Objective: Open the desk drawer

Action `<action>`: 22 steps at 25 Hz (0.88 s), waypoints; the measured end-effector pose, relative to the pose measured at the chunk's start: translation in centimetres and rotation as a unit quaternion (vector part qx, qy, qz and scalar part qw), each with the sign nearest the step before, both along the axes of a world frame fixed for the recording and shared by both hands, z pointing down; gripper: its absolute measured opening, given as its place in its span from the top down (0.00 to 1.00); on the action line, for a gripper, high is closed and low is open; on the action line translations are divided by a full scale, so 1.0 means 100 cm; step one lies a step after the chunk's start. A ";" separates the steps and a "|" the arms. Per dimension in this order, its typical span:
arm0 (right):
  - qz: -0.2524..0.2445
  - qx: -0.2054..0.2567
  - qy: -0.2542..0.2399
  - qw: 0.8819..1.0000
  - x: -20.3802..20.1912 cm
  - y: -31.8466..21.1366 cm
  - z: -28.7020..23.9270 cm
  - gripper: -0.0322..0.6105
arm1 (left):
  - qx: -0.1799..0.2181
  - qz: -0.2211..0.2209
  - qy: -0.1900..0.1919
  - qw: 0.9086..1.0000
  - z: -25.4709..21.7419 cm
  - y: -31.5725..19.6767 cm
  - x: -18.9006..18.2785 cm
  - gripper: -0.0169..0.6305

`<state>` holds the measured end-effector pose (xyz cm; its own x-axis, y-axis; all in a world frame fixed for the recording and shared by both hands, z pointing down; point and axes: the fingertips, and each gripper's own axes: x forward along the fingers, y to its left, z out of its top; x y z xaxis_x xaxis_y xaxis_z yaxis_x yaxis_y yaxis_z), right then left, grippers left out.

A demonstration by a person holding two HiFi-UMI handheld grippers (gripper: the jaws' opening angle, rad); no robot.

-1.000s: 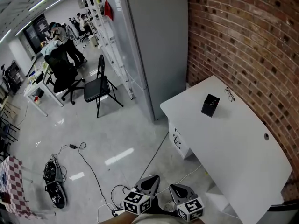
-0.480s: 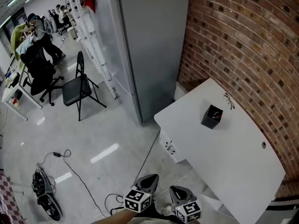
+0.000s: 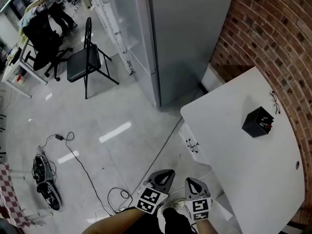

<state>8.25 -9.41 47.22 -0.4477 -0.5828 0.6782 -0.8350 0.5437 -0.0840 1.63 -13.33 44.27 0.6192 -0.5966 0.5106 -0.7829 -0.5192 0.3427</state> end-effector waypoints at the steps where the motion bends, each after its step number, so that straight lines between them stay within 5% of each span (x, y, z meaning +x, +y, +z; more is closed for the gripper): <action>1: -0.004 -0.002 -0.001 1.000 0.001 -0.004 0.019 0.93 | -0.006 -0.011 -0.002 1.000 0.017 0.000 0.000 0.96; 16: 0.006 -0.003 0.042 0.999 0.018 -0.070 0.225 0.93 | -0.078 -0.103 0.037 0.991 0.211 -0.022 0.001 0.96; 22: 0.005 0.003 0.053 0.999 0.019 -0.082 0.284 0.93 | -0.087 -0.087 0.038 0.992 0.265 -0.032 0.009 0.96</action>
